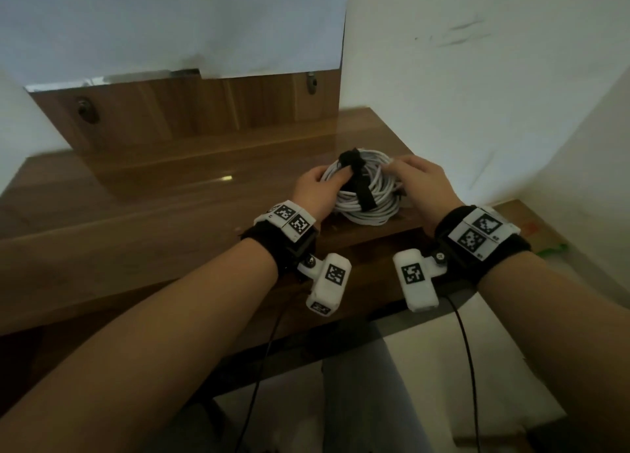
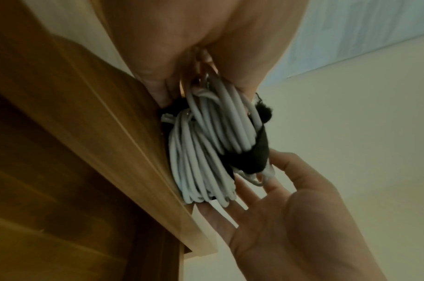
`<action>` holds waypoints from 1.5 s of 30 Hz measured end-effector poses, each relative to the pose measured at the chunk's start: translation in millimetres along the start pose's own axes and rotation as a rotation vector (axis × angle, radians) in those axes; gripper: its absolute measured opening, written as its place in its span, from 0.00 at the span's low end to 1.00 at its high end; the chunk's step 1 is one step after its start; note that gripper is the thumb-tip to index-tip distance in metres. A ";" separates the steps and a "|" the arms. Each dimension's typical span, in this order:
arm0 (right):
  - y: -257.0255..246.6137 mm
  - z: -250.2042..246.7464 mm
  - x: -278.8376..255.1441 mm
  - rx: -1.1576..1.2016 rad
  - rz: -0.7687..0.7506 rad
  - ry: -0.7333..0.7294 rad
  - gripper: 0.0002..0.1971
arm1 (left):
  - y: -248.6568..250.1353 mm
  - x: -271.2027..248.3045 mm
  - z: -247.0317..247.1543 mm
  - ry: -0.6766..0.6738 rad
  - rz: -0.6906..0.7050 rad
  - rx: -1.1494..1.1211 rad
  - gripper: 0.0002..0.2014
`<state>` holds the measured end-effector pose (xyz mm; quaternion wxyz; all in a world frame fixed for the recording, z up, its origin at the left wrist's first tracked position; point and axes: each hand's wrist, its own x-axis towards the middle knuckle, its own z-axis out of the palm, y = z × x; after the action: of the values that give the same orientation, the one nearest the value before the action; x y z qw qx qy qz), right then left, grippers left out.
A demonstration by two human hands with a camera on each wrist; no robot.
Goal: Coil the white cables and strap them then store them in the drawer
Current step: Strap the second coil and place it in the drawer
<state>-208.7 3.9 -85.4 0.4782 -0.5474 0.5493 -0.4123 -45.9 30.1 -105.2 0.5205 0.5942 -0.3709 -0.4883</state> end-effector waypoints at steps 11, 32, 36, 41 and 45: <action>18.3 -5.0 -47.4 0.170 0.035 -0.111 0.05 | -4.6 -43.6 -21.2 -0.033 0.011 0.008 0.11; 62.8 12.4 -125.1 0.300 0.021 -0.143 0.11 | -54.4 -114.6 -44.2 0.089 0.105 -0.030 0.11; 68.7 19.6 -125.8 0.178 0.045 -0.188 0.10 | -71.3 -123.1 -56.6 0.125 -0.009 0.002 0.14; 64.5 27.6 -121.4 0.073 0.157 -0.302 0.09 | -76.7 -125.8 -67.6 0.097 -0.148 0.072 0.12; 63.4 35.2 -116.9 -0.031 0.204 -0.376 0.11 | -75.1 -121.4 -74.7 0.075 -0.267 0.123 0.18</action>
<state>-194.0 126.7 -145.9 0.6029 -0.5636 0.5093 -0.2440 -8.9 178.1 -156.7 0.4273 0.6868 -0.2981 -0.5068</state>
